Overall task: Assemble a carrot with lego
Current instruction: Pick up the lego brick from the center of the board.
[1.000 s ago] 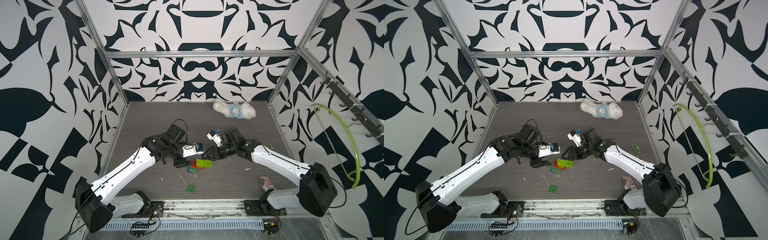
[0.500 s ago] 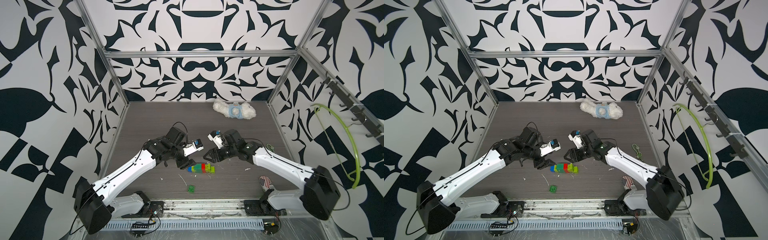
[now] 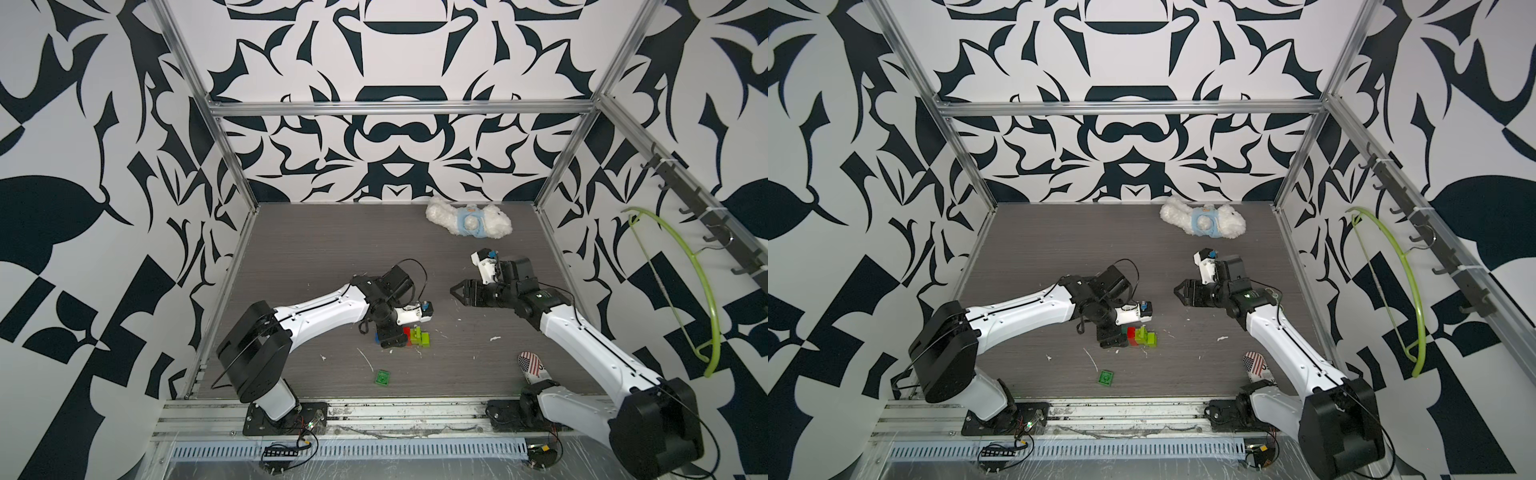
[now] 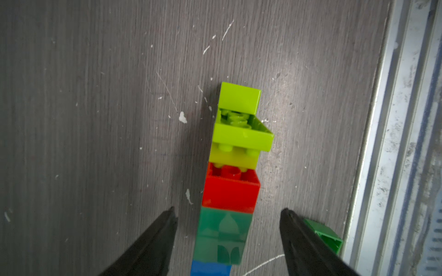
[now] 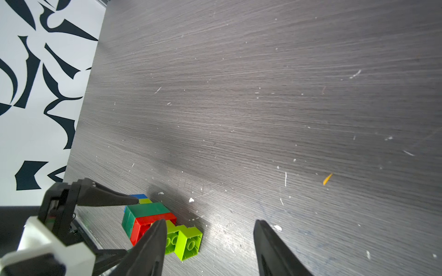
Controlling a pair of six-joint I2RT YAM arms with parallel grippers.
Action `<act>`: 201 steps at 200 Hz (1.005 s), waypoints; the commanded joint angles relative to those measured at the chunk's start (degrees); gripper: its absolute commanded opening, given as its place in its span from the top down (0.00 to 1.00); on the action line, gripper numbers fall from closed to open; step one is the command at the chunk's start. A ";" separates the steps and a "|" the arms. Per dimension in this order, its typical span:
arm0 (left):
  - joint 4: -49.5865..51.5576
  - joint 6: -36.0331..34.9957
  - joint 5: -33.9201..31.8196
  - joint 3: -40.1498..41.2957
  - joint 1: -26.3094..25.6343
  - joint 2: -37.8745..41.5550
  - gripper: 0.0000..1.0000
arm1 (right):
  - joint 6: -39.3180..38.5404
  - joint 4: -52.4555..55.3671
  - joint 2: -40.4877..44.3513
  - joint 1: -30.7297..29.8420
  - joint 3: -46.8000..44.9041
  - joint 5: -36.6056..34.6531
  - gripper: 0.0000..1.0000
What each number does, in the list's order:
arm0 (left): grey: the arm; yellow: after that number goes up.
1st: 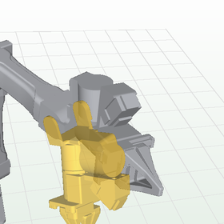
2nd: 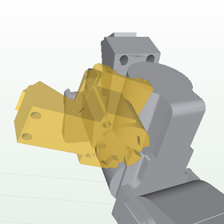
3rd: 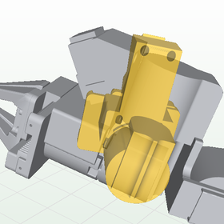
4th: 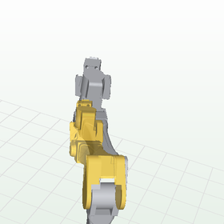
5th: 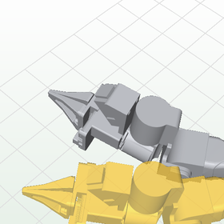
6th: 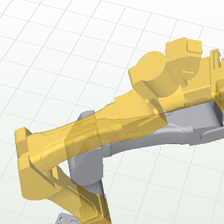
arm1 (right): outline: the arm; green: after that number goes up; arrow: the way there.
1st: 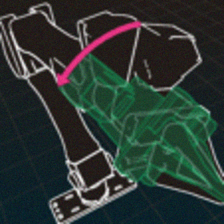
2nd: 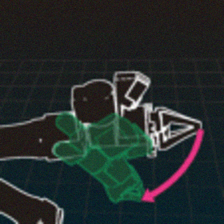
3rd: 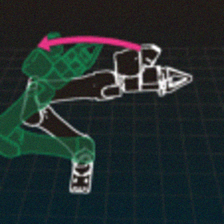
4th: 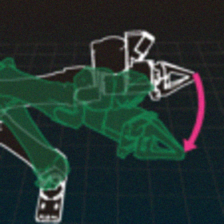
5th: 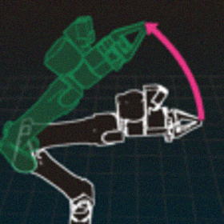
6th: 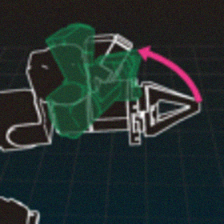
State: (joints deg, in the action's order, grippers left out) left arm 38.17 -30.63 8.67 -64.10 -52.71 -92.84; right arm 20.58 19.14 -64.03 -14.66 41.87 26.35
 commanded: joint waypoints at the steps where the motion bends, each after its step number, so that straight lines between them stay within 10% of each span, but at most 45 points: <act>1: -0.73 -0.96 -2.08 -2.04 -1.11 -2.31 0.27 | -1.07 0.68 1.25 1.02 -0.29 1.60 0.37; 111: -9.67 0.16 3.60 -0.18 0.79 -0.63 0.85 | -2.99 3.53 1.36 2.91 1.69 2.66 0.39; 175: -35.80 7.21 15.56 12.99 8.70 13.20 0.94 | -1.70 -8.76 3.16 2.01 0.85 21.64 0.35; 201: -38.28 8.90 25.65 15.84 13.00 18.91 0.94 | -11.66 -9.77 6.95 -7.38 1.34 14.45 0.30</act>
State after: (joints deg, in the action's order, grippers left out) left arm 6.39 -24.29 22.22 -50.41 -42.54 -78.85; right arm 17.10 15.16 -61.30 -15.35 42.09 39.94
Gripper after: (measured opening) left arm 0.365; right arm 0.683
